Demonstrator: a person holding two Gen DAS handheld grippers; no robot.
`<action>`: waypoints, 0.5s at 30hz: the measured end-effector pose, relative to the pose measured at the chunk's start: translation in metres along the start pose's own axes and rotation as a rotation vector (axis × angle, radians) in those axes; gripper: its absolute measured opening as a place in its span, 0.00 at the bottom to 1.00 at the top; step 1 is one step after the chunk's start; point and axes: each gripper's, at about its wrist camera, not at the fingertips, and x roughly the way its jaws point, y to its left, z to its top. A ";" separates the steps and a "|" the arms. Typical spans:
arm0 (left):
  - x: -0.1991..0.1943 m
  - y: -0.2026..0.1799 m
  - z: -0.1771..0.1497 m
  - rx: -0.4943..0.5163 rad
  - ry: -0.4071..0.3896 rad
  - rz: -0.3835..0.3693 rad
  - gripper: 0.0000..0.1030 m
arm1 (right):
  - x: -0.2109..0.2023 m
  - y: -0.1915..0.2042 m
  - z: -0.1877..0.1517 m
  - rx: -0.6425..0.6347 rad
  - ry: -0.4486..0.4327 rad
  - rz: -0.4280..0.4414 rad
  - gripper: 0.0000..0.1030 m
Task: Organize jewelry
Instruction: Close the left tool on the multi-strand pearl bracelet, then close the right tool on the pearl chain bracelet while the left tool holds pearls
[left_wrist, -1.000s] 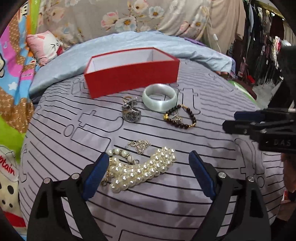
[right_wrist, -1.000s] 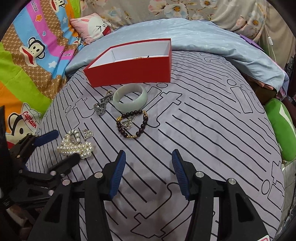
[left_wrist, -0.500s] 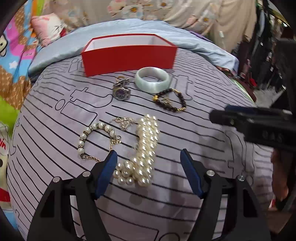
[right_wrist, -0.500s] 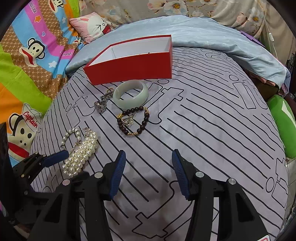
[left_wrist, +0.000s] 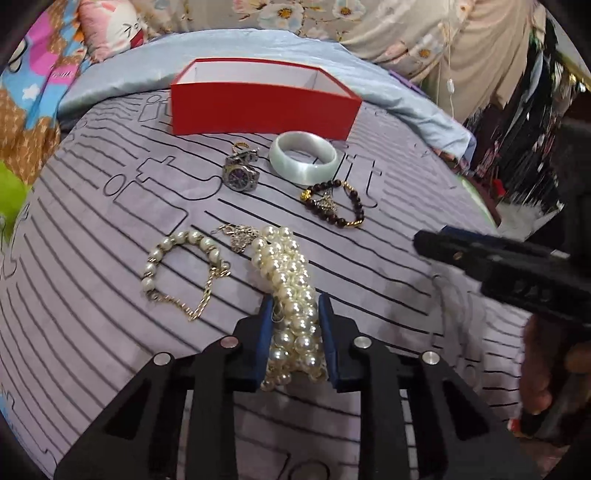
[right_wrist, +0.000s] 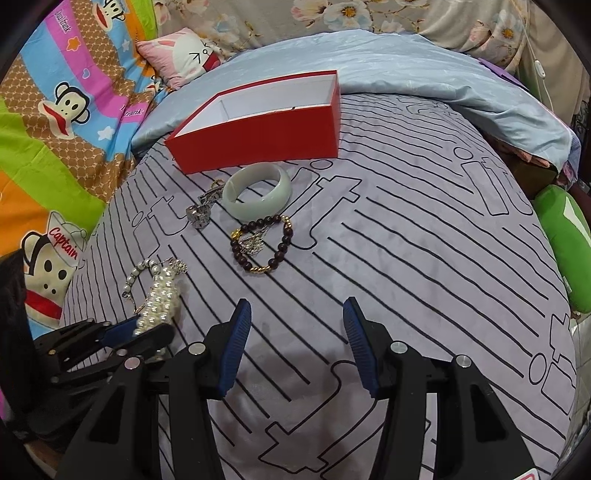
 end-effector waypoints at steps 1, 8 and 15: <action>-0.007 0.002 -0.001 -0.012 -0.009 -0.005 0.23 | 0.000 0.002 -0.001 -0.007 0.000 0.003 0.50; -0.056 0.032 -0.004 -0.083 -0.064 0.065 0.23 | 0.006 0.023 -0.004 -0.050 0.024 0.045 0.48; -0.076 0.070 -0.002 -0.170 -0.105 0.141 0.23 | 0.023 0.076 -0.005 -0.158 0.066 0.145 0.25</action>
